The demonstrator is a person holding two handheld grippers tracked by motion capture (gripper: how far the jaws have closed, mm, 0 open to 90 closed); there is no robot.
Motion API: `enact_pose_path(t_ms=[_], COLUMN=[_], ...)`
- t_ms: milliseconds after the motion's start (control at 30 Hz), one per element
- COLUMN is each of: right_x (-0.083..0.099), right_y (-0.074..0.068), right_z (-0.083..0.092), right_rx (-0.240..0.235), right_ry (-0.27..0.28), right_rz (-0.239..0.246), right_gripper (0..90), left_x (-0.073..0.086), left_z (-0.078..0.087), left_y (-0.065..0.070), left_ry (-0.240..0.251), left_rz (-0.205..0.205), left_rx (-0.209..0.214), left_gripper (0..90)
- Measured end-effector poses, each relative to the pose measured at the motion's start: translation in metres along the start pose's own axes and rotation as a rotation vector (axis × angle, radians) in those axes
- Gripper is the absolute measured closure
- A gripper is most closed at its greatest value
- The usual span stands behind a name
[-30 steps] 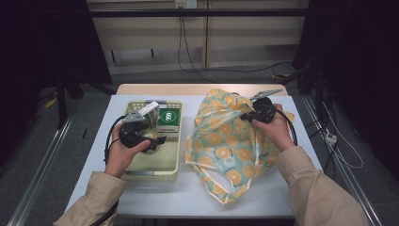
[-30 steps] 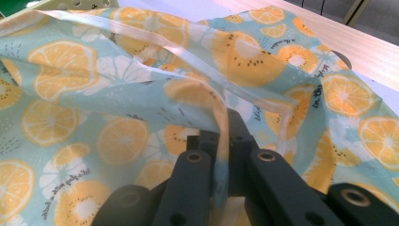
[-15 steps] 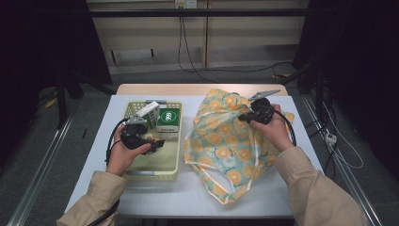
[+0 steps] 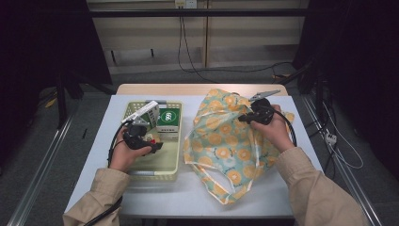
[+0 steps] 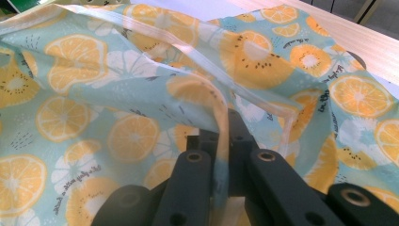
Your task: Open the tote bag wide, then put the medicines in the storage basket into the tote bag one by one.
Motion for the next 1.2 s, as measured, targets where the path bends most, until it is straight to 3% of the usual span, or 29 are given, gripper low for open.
enact_pose_path(t_ms=[133,433,567,667,700,800,967,1200], right_x=[0.001,0.004,0.004,0.004,0.004,0.004,0.004,0.003], right_y=[0.000,0.002,0.002,0.003,0.003,0.003,0.002,0.002], right_z=[0.000,-0.001,0.000,0.001,0.002,0.002,-0.001,-0.005], right_rx=[-0.001,-0.002,-0.001,-0.001,-0.001,0.000,-0.005,-0.014], right_ry=[-0.002,-0.003,-0.004,-0.002,-0.001,0.002,-0.002,-0.007], right_rz=[-0.003,-0.010,-0.012,-0.016,-0.015,-0.016,-0.015,-0.017], right_gripper=[88.8,88.8,88.8,88.8,88.8,88.8,88.8,88.8], left_x=[0.000,0.003,0.003,0.002,0.001,0.000,-0.007,-0.026], left_z=[-0.001,-0.007,-0.007,-0.005,-0.004,0.002,0.015,0.044], left_y=[0.001,0.002,0.002,0.003,0.002,0.001,0.004,0.019], left_ry=[0.004,-0.065,-0.080,-0.095,-0.092,-0.047,-0.003,0.039], left_rz=[-0.002,0.006,0.002,0.030,0.034,0.080,0.099,0.081], left_rx=[-0.003,-0.014,-0.019,-0.032,-0.045,-0.023,-0.007,0.036], left_gripper=[9.7,11.1,19.4,20.0,20.0,20.2,20.3,20.4])
Point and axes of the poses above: each handheld gripper's, and its own axes: z roughly backward along the jaws, x roughly out of its underside, y roughly to its right, the point moved 3 cm from there along -z, roughly forward along the jaws, and after that the axes turned 12 degrees about -y, right-handed, at the moved point
